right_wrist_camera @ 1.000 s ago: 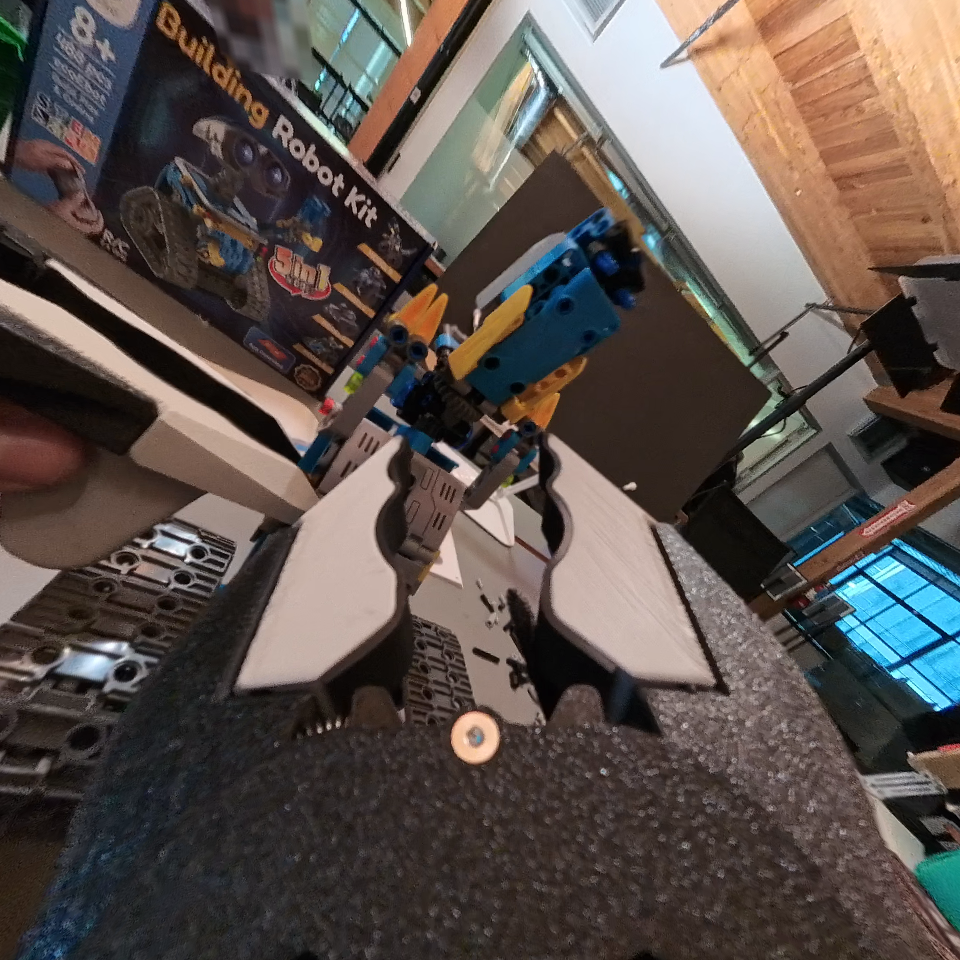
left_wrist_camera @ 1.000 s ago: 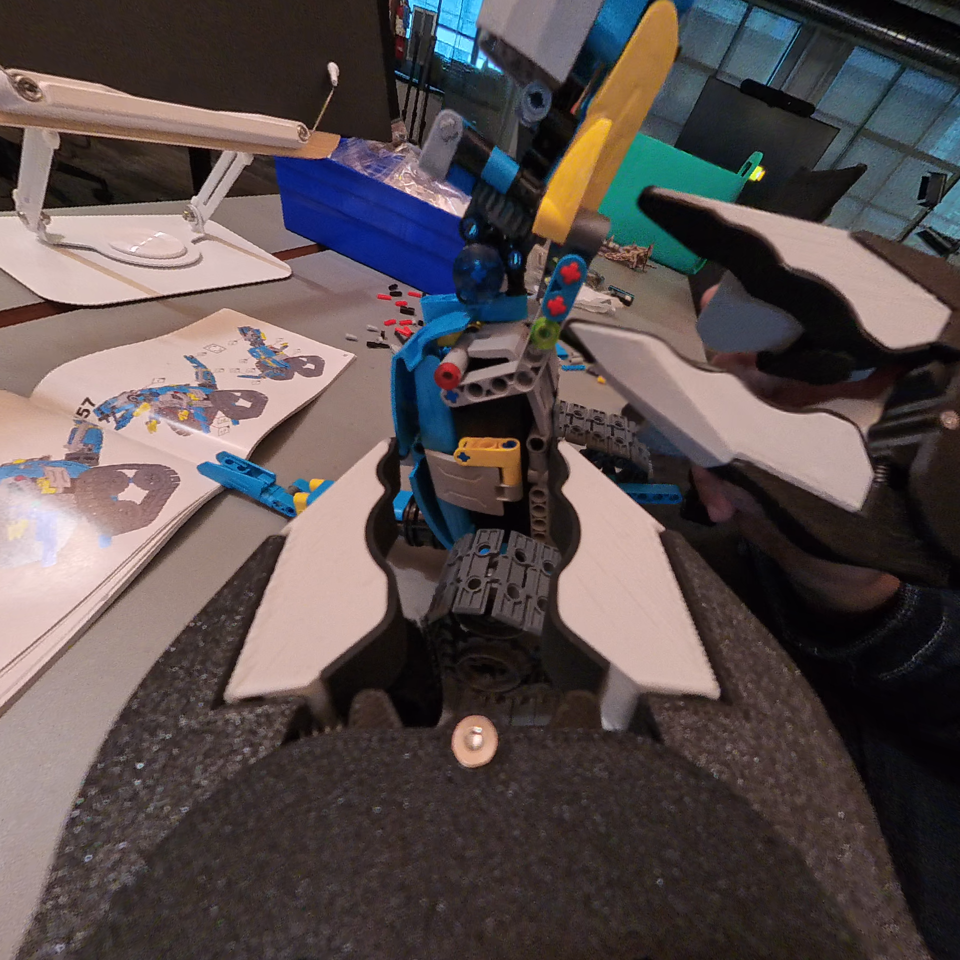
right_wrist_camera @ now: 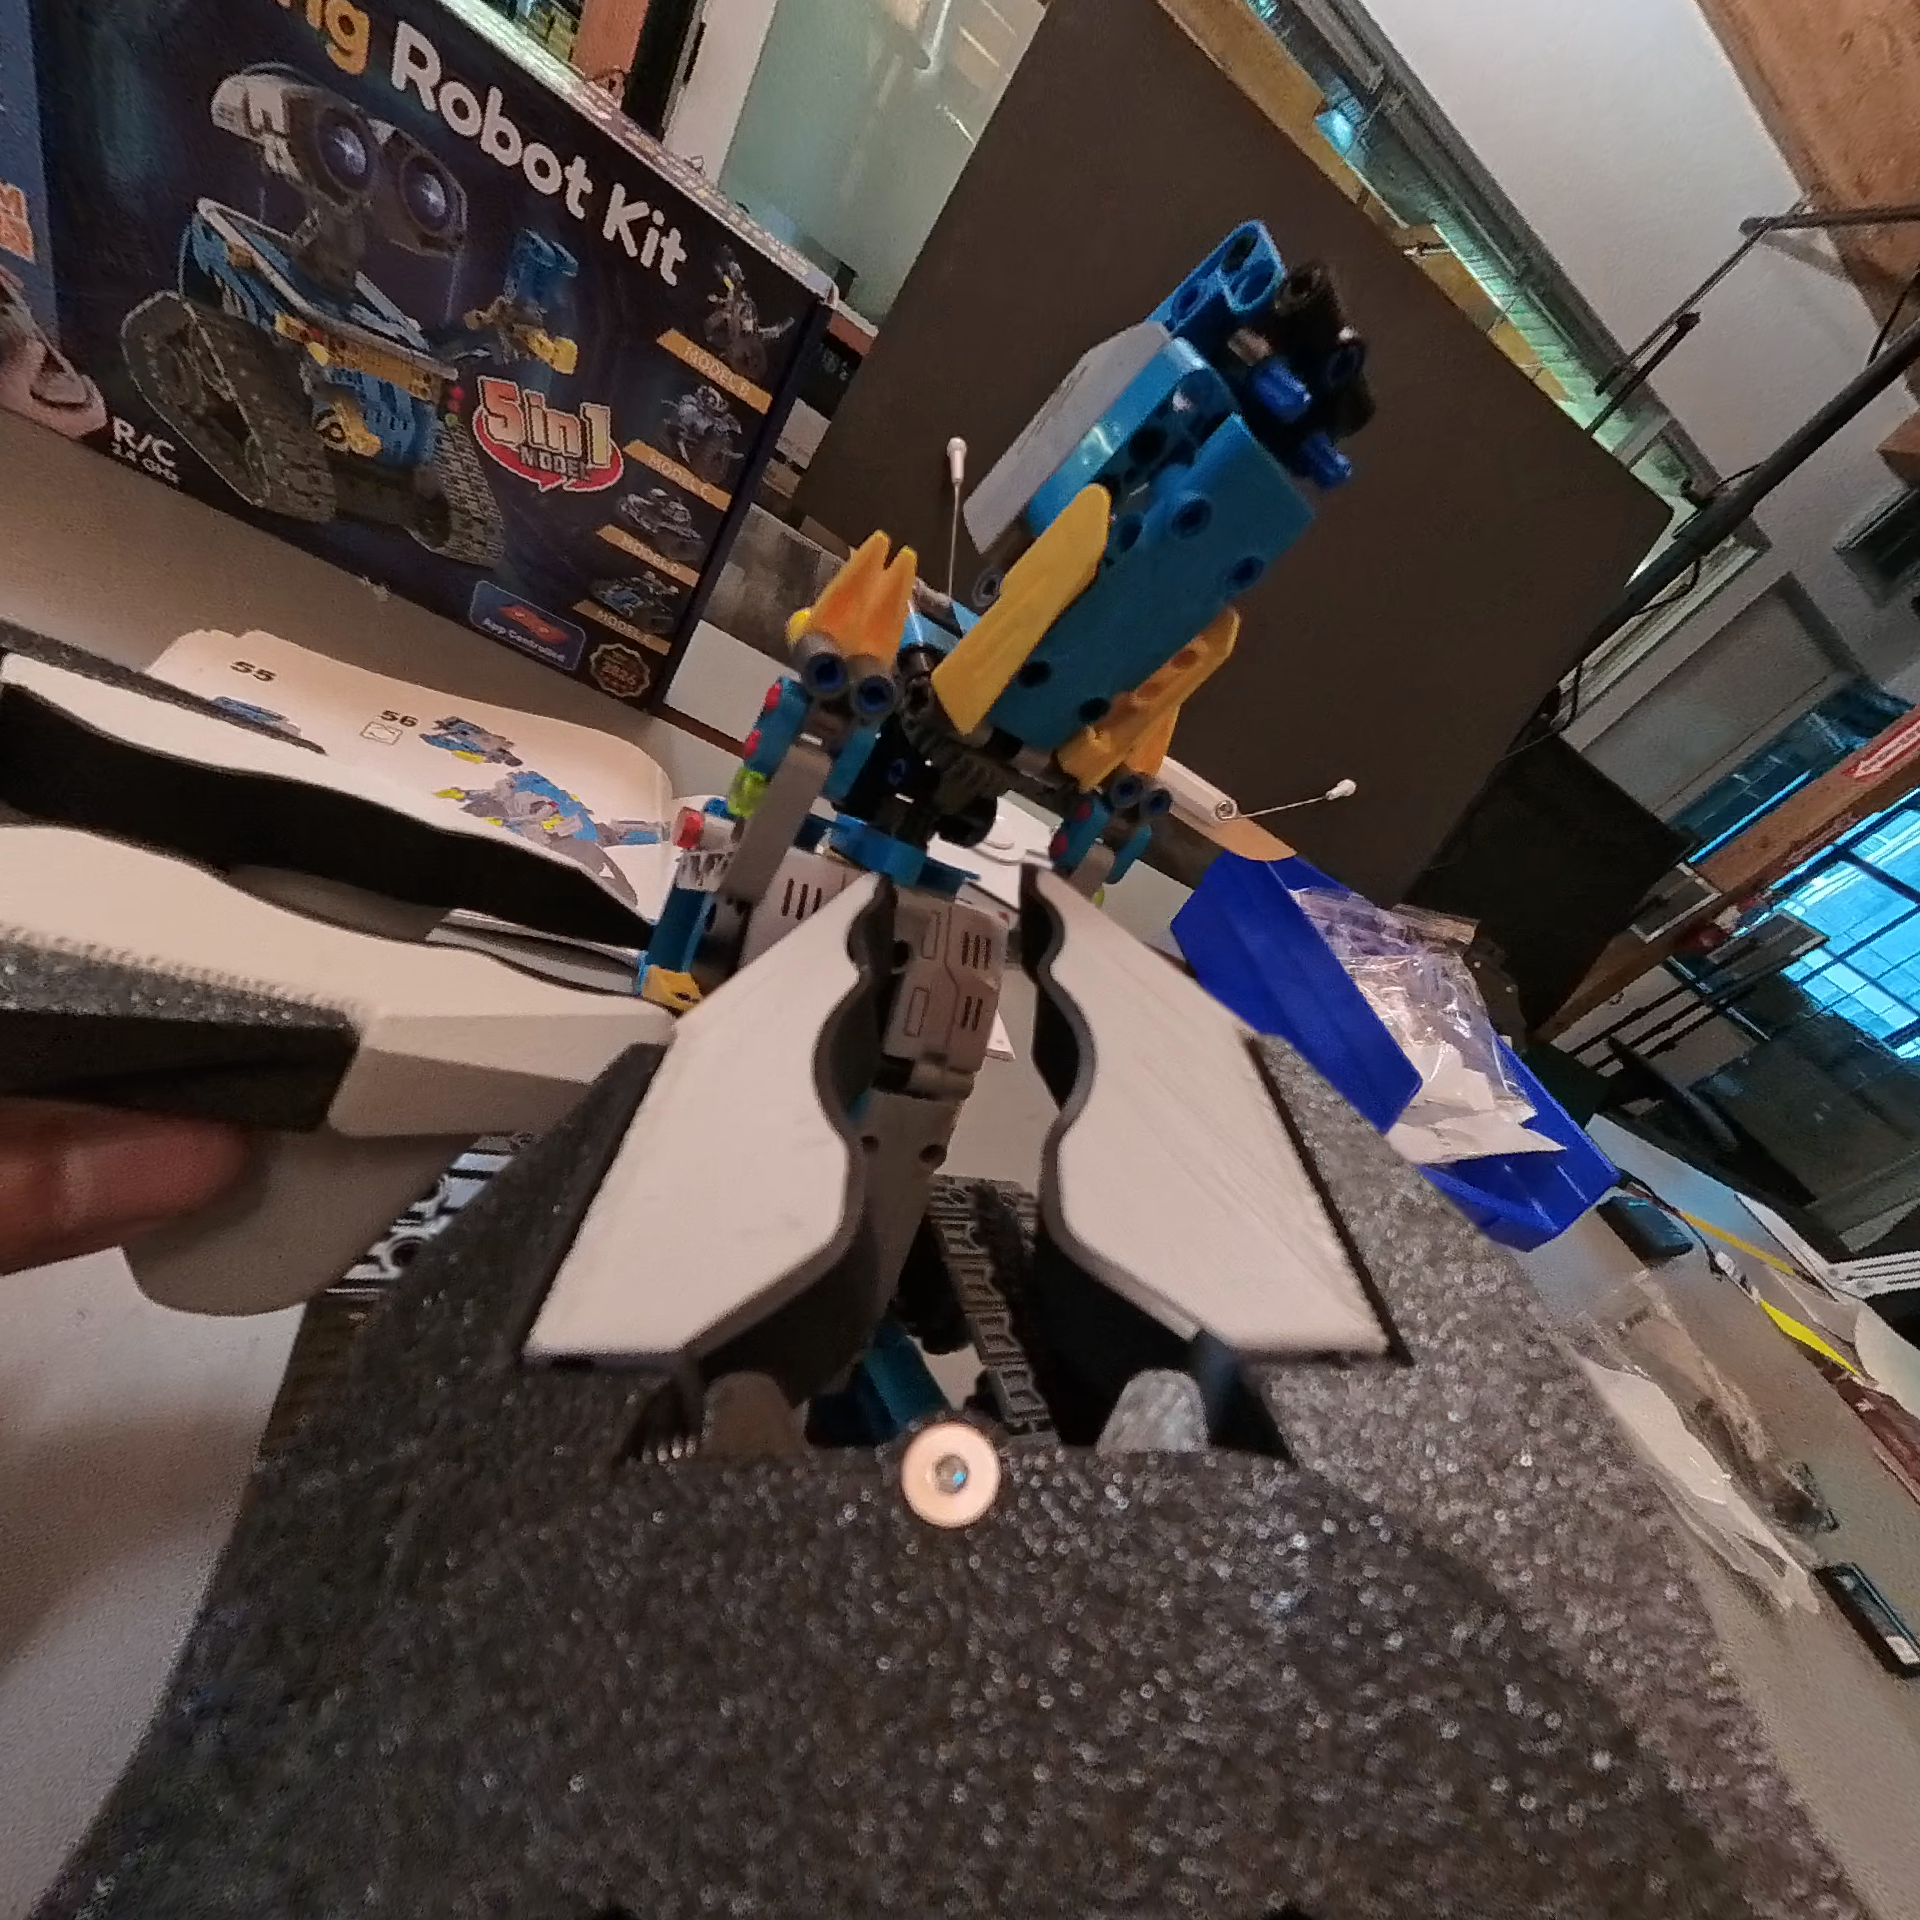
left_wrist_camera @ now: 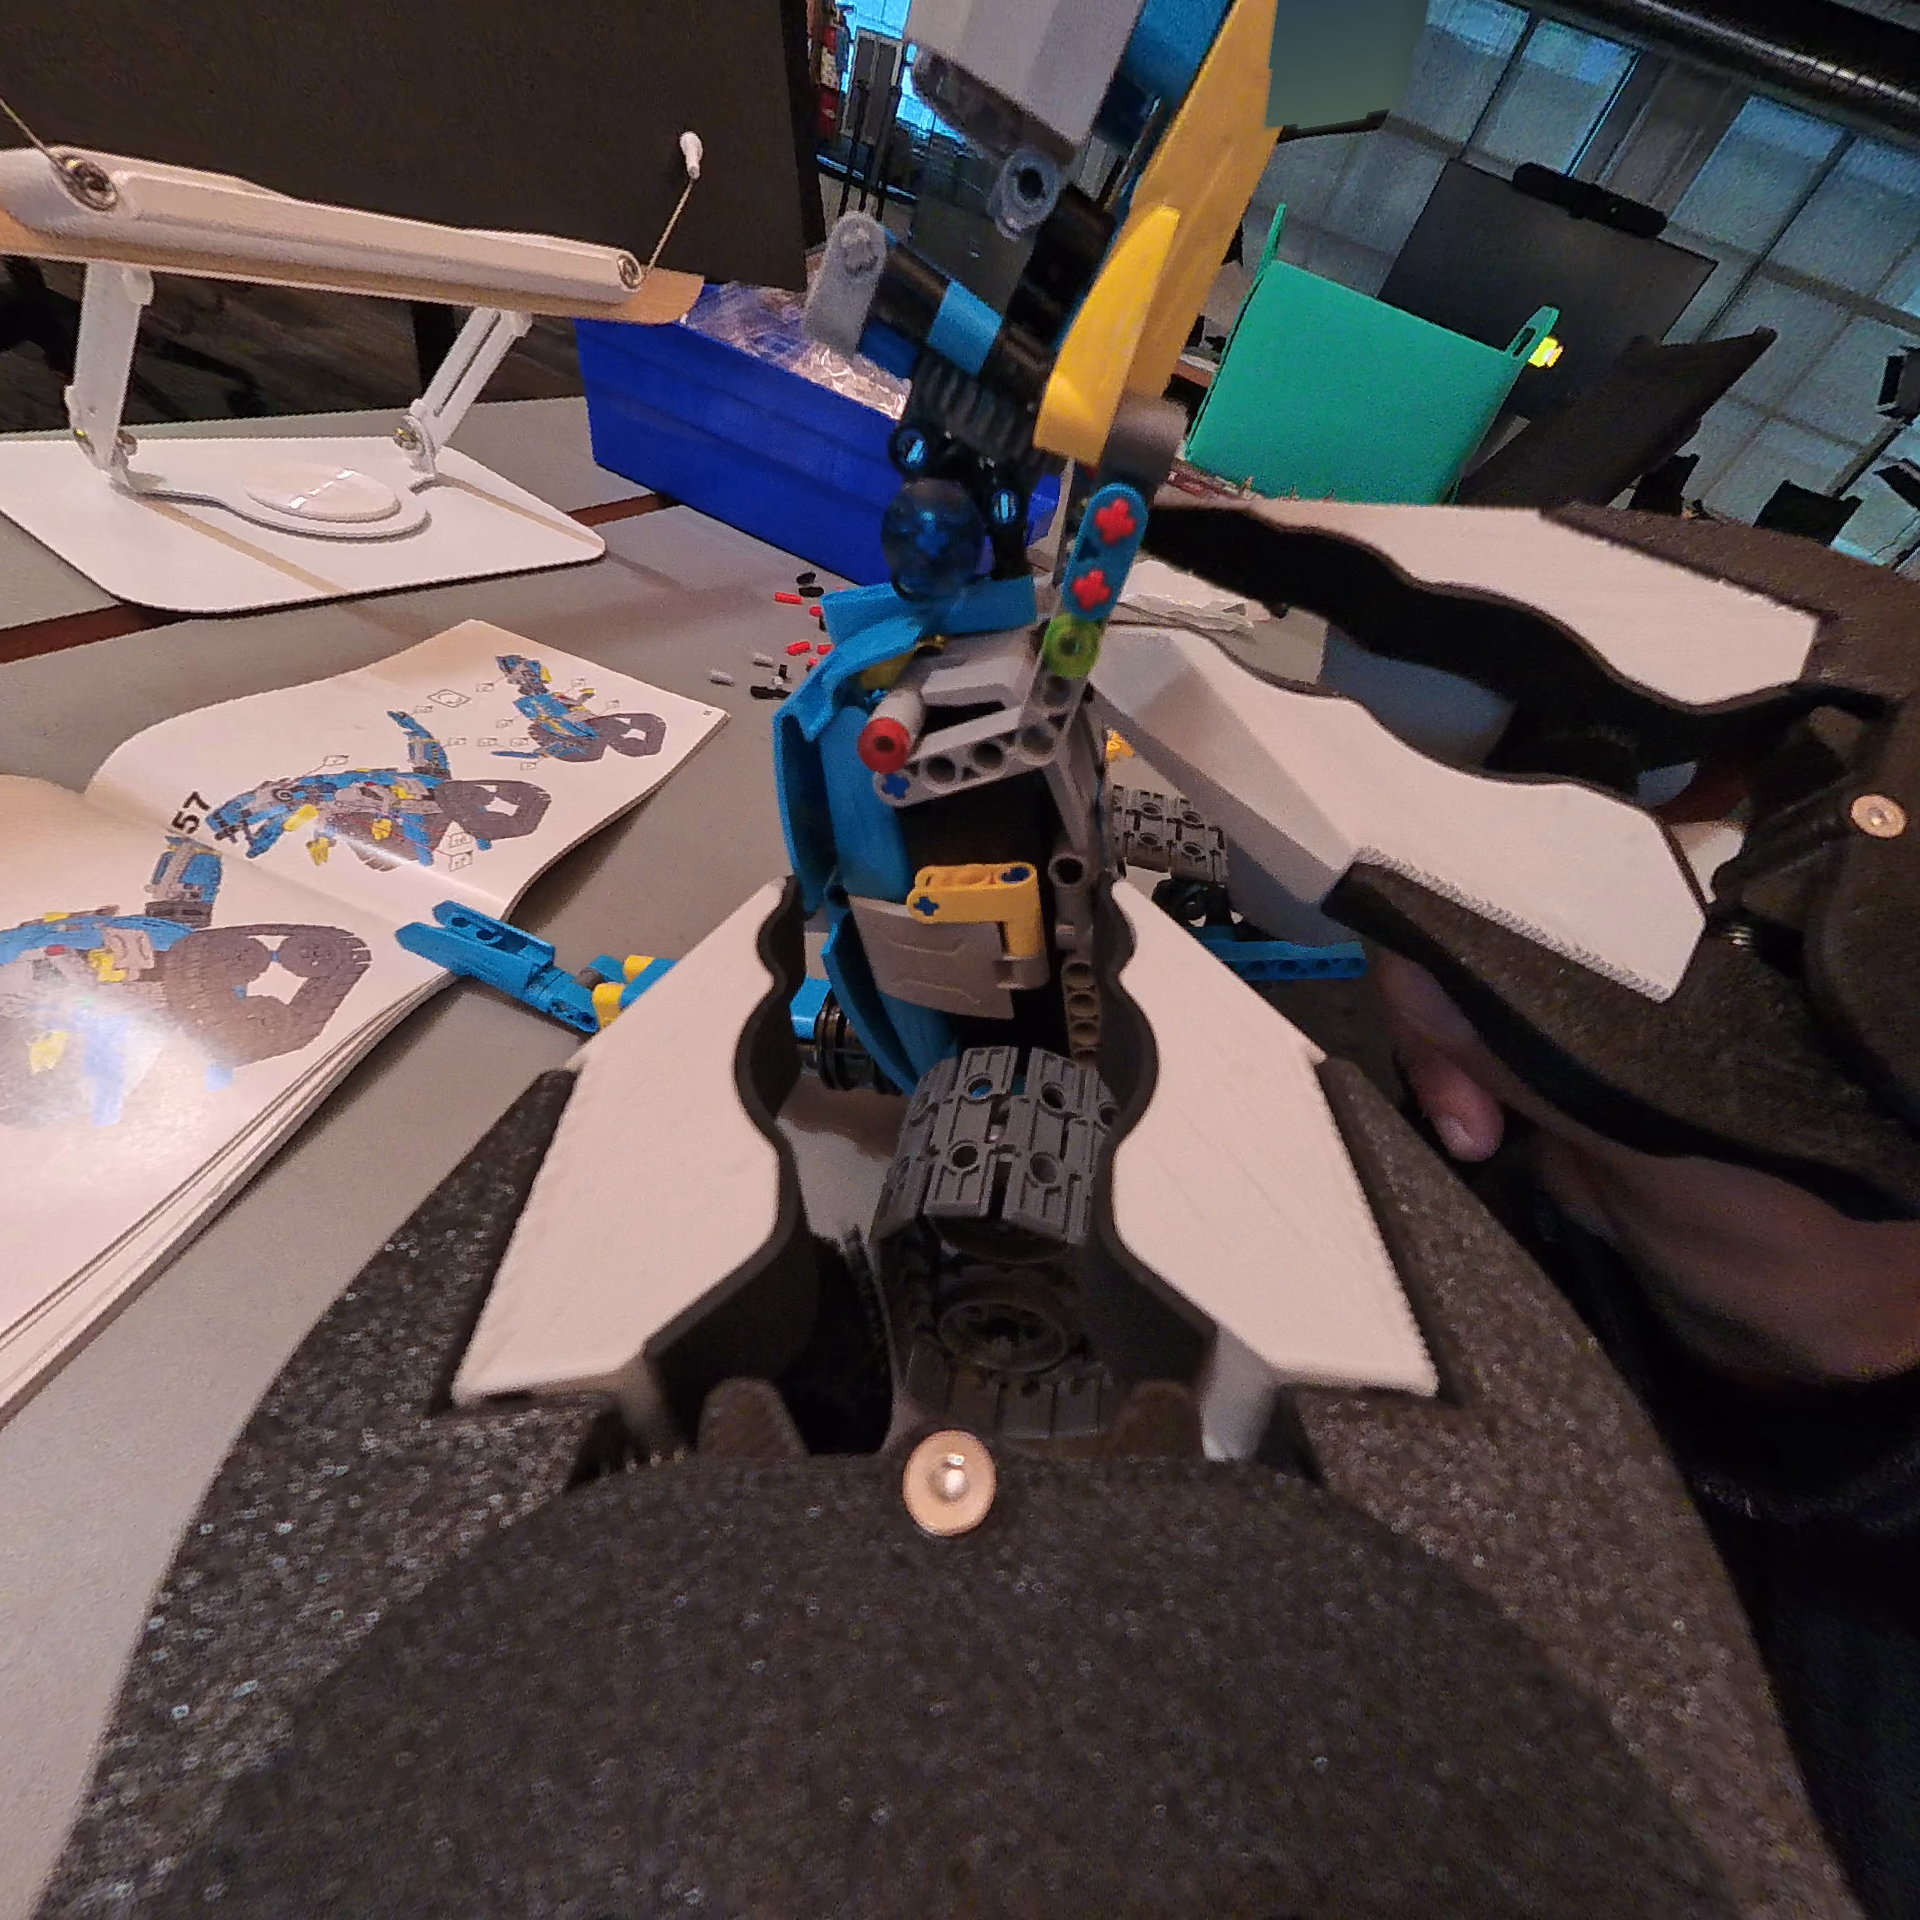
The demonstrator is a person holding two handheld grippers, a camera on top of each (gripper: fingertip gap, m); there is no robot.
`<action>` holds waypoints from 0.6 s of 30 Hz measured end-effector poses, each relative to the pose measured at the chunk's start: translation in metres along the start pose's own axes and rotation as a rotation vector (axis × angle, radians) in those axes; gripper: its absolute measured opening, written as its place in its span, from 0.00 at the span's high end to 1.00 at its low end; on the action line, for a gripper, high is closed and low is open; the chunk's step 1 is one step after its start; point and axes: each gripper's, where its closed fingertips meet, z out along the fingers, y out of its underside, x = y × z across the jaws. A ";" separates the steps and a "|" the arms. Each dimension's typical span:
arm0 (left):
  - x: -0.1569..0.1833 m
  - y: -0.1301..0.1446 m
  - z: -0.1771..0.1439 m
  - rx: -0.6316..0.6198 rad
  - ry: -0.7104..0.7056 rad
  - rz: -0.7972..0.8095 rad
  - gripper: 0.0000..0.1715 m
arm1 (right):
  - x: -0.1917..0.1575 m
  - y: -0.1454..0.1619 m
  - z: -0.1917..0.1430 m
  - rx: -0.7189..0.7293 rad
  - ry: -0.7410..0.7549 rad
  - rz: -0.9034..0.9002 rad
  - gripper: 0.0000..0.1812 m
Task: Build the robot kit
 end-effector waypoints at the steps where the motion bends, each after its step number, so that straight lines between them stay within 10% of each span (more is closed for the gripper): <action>1: 0.000 0.000 0.000 0.001 -0.001 0.000 0.68 | -0.001 0.000 0.000 0.003 0.000 -0.002 0.88; 12: 0.003 0.000 0.000 -0.011 0.012 0.012 0.68 | 0.003 -0.006 0.005 0.052 -0.056 0.034 0.83; 18: 0.002 0.000 0.000 -0.008 0.014 0.009 0.67 | 0.004 -0.024 -0.041 0.257 -0.355 0.064 0.84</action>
